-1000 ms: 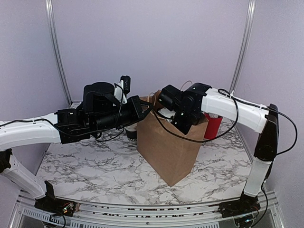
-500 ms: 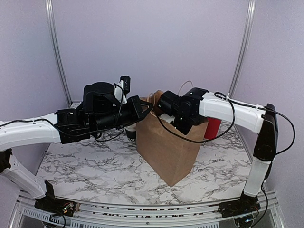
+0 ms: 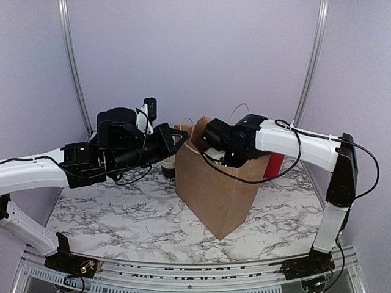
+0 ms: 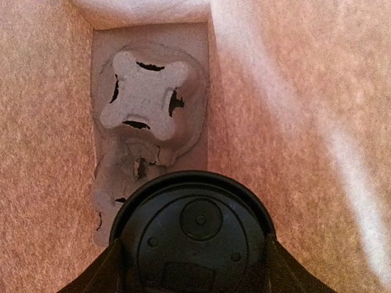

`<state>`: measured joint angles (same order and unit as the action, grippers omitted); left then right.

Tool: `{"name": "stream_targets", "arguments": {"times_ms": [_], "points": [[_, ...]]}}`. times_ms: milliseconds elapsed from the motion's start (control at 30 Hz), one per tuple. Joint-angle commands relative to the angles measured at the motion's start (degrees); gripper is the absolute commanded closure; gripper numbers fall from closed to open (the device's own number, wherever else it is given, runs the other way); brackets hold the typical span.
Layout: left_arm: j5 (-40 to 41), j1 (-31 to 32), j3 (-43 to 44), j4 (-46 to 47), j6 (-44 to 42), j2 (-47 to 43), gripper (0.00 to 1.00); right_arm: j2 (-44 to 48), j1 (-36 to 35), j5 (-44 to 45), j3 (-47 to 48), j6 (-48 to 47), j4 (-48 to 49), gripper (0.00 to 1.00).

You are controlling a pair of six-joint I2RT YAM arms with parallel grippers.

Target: Pack the takeout coffee

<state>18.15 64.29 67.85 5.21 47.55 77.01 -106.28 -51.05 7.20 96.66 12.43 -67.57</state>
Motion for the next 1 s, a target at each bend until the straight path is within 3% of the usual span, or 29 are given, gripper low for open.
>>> {"name": "stream_targets", "arguments": {"times_ms": [0, 333, 967], "points": [[1.41, 0.07, -0.14, -0.20, 0.10, -0.88, 1.00, 1.47, -0.46, 0.98, 2.84, 0.54, -1.58, 0.48], [1.54, 0.04, -0.06, -0.16, 0.04, -0.87, 1.00, 2.48, -0.46, 1.54, 4.84, 0.63, -2.48, 0.31], [1.32, 0.06, 0.04, -0.20, 0.02, -0.72, 1.00, 3.62, -0.55, 1.50, 8.40, 0.96, -2.61, 0.18]]}}
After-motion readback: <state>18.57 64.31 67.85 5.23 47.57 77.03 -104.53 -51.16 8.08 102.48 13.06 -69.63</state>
